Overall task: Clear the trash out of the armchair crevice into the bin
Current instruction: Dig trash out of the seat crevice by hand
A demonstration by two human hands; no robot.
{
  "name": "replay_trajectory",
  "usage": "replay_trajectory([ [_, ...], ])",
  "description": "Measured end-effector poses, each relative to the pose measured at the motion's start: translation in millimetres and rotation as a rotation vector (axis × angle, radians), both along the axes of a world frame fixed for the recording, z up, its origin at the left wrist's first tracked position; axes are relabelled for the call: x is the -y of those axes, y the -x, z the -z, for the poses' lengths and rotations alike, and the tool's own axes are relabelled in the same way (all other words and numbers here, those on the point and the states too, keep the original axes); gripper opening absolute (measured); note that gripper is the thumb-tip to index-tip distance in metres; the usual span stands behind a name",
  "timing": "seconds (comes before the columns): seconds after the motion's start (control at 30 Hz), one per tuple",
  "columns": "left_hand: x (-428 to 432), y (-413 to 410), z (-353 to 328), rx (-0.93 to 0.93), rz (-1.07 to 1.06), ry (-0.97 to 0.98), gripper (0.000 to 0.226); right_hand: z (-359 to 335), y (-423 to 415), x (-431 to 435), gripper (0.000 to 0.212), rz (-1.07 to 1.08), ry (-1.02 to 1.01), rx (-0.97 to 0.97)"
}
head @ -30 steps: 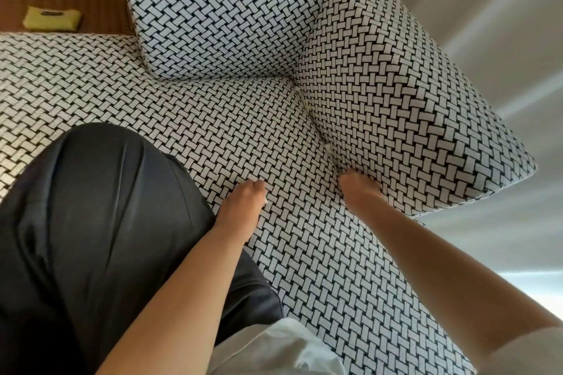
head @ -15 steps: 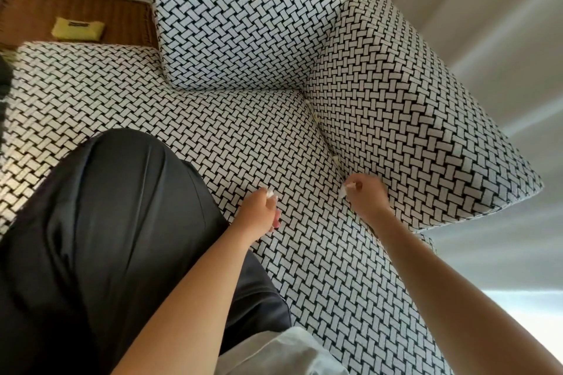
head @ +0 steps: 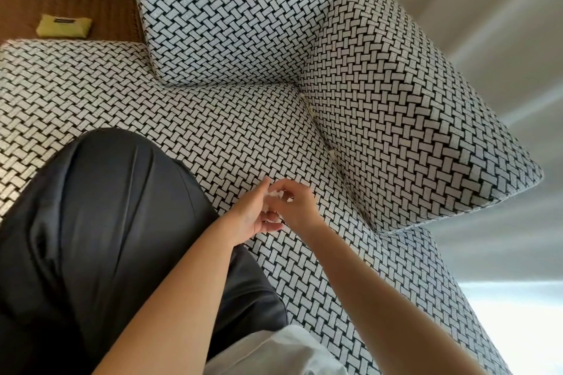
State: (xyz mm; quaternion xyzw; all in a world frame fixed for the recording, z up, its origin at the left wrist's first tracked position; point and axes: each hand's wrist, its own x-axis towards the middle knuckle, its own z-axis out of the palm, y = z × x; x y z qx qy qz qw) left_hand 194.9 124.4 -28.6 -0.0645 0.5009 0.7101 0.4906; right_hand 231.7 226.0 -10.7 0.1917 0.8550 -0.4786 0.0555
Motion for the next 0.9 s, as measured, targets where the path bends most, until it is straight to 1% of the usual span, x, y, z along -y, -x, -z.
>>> replay_trajectory([
  [0.03, -0.1, -0.2, -0.6, -0.005, -0.025, 0.026, 0.051, 0.5, -0.2, -2.3, 0.011, -0.042, -0.023, 0.004],
  [0.1, -0.5, 0.0, -0.4, 0.000, -0.074, 0.062, 0.040, -3.1, -1.4, -13.4, 0.011, -0.201, -0.044, 0.029],
  [0.13, -0.7, 0.7, 1.0, 0.008, -0.100, 0.077, 0.034, -7.4, -2.2, -21.9, 0.015, -0.235, -0.034, 0.056],
  [0.17, -0.4, 1.2, 1.6, 0.012, -0.129, 0.096, 0.029, -10.3, -1.1, -33.9, 0.021, -0.197, -0.045, 0.088],
  [0.2, -0.2, 2.0, 2.4, 0.012, -0.157, 0.118, 0.025, -11.5, 1.6, -49.6, 0.024, -0.126, -0.109, 0.115],
  [0.23, 0.2, 2.6, 3.0, 0.007, -0.172, 0.136, 0.022, -10.1, 5.8, -67.8, 0.026, -0.055, -0.247, 0.141],
  [0.27, 0.2, 3.0, 3.6, -0.001, -0.175, 0.147, 0.022, -8.6, 10.2, -86.4, 0.027, -0.016, -0.449, 0.183],
  [0.3, 0.1, 3.2, 4.0, -0.009, -0.171, 0.154, 0.022, -6.1, 13.9, -103.0, 0.026, -0.005, -0.631, 0.237],
  [0.37, 0.5, 2.6, 4.2, -0.025, -0.161, 0.175, 0.022, -2.5, 17.9, -118.8, 0.031, -0.069, -0.851, 0.390],
  [0.43, 1.1, 3.1, 5.6, -0.053, -0.145, 0.206, 0.022, 0.5, 20.8, -117.7, 0.041, -0.254, -1.036, 0.513],
  [0.47, 1.0, 3.4, 6.8, -0.071, -0.134, 0.219, 0.023, -0.6, 21.4, -114.5, 0.045, -0.351, -1.140, 0.539],
  [0.57, 1.4, 4.7, 9.2, -0.088, -0.118, 0.256, 0.025, -7.9, 28.9, -116.5, 0.051, -0.645, -1.473, 0.553],
  [0.63, 0.7, 6.0, 9.2, -0.066, -0.121, 0.275, 0.027, -10.7, 29.4, -126.0, 0.052, -0.833, -1.648, 0.507],
  [0.7, -0.3, 6.5, 7.9, -0.054, -0.117, 0.280, 0.028, -12.2, 28.5, -132.3, 0.048, -0.889, -1.706, 0.456],
  [0.9, 0.4, 5.0, 2.0, -0.078, -0.112, 0.296, 0.029, -9.6, 37.1, -132.1, 0.036, -0.924, -1.696, 0.400],
])
